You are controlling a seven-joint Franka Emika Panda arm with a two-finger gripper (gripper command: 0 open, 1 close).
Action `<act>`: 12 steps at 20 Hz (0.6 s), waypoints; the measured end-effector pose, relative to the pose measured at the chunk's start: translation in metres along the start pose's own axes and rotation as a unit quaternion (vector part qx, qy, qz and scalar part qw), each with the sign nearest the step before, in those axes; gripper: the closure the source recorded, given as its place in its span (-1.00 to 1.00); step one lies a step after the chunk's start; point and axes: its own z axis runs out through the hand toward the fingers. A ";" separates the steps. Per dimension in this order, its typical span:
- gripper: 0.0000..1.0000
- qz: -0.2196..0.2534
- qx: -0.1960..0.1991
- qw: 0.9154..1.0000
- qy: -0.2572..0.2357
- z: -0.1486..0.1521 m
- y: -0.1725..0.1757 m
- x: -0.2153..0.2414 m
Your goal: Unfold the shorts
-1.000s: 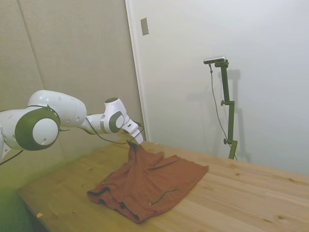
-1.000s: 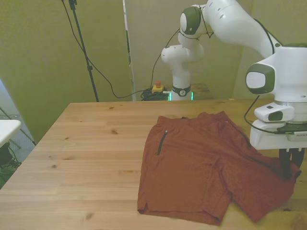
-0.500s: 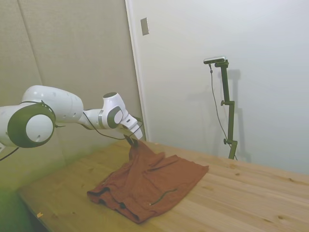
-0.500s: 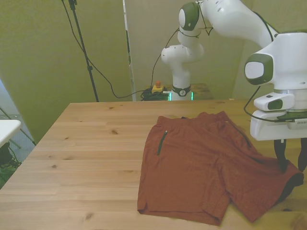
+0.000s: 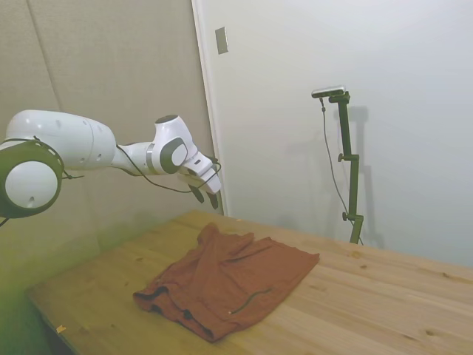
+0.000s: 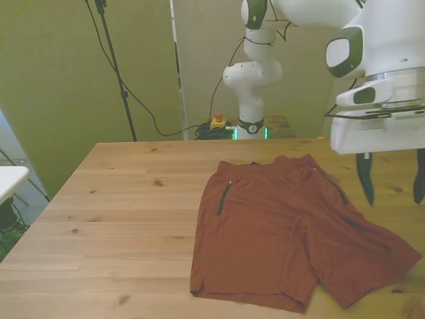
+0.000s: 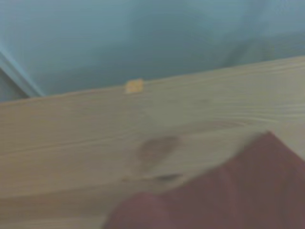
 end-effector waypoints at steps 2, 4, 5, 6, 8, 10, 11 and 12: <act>-1.00 0.014 -0.056 0.998 0.008 0.002 0.027 0.012; -1.00 0.014 -0.107 0.994 0.014 -0.002 0.061 0.018; -1.00 0.011 -0.121 0.993 0.011 -0.009 0.077 0.019; -1.00 0.004 -0.129 0.992 0.007 -0.018 0.091 0.019; -1.00 -0.012 -0.134 0.991 0.000 -0.041 0.120 0.019; -1.00 -0.017 -0.134 0.991 -0.002 -0.064 0.151 0.022; -1.00 -0.015 -0.134 0.991 -0.001 -0.075 0.170 0.025; -1.00 -0.011 -0.133 0.991 0.000 -0.085 0.189 0.028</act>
